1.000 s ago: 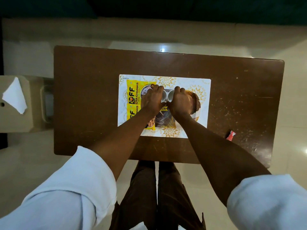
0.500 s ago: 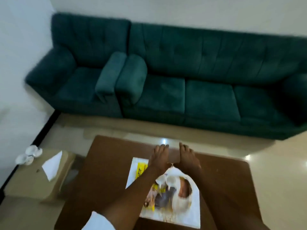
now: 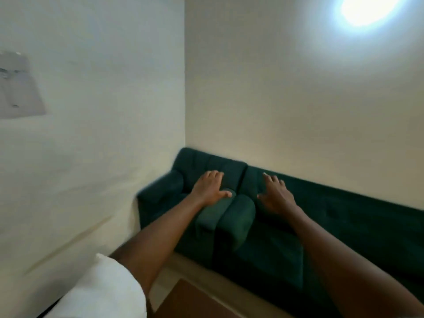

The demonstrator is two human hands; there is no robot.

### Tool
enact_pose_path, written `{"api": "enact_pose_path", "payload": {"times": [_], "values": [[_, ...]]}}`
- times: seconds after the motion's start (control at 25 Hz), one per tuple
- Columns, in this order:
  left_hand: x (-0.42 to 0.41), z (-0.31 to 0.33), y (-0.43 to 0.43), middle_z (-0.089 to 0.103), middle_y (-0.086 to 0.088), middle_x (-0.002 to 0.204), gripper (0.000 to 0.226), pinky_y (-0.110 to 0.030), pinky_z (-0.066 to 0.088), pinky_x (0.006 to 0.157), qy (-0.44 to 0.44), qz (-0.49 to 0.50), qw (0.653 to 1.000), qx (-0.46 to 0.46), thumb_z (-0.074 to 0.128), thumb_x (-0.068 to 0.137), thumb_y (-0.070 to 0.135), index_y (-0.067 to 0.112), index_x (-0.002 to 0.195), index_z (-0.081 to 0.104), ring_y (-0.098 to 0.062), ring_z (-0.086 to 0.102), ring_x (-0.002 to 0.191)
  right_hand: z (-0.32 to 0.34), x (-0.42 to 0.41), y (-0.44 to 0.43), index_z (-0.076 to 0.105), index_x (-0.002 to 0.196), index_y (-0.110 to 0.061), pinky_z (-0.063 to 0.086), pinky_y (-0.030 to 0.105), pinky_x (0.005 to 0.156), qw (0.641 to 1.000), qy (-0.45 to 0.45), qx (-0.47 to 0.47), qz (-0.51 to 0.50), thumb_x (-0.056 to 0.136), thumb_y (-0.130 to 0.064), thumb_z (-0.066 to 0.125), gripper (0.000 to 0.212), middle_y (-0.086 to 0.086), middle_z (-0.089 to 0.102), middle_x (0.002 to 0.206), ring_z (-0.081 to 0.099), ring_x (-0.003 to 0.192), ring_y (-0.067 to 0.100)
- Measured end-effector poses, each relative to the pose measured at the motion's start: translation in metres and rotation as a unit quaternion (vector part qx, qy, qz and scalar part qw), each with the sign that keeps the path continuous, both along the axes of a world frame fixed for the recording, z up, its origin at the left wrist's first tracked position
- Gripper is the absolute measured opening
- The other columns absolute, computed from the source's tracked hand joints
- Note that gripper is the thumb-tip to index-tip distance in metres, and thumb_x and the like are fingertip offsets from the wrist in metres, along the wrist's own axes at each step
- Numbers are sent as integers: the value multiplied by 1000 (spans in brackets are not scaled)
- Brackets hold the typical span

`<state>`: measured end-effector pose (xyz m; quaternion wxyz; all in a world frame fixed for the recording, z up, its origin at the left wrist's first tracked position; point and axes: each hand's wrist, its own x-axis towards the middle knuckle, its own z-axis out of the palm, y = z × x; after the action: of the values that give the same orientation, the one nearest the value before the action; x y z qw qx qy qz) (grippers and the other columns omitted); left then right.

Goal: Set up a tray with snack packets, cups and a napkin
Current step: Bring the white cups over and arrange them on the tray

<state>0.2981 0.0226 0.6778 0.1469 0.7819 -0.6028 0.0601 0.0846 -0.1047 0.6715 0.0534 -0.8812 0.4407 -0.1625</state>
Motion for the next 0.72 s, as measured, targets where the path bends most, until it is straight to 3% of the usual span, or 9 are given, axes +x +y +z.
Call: {"api": "enact_pose_path", "payload": {"times": [0.16,0.28,0.44,0.72], "values": [[98,67,87,42,-12,158,87,-43,33,122,-8,63,996,-56,62,91,63,8,154,37,-30,38,147,77,98,47,23,158,-18,55,53,87,995,-24,-65,74,92,-35,70,82,13,44,148,46,132,36],[169,86,156,46,-10,154,80,-43,37,117,-29,103,992,-73,60,92,62,9,150,41,-30,43,142,107,176,91,22,159,-19,53,50,83,989,-48,-97,102,92,-40,69,84,13,44,151,47,133,37],[257,91,240,45,-12,155,81,-44,38,116,-38,136,988,-54,60,93,62,9,151,41,-33,44,141,118,279,154,18,160,-20,52,55,90,985,-64,-93,133,94,-52,64,87,15,41,156,46,136,40],[386,63,343,45,-14,153,82,-47,43,110,15,208,976,-64,64,90,61,9,149,43,-37,45,139,93,439,240,18,161,-19,43,62,103,977,-51,-56,198,95,-57,60,87,16,33,161,38,143,43]]}}
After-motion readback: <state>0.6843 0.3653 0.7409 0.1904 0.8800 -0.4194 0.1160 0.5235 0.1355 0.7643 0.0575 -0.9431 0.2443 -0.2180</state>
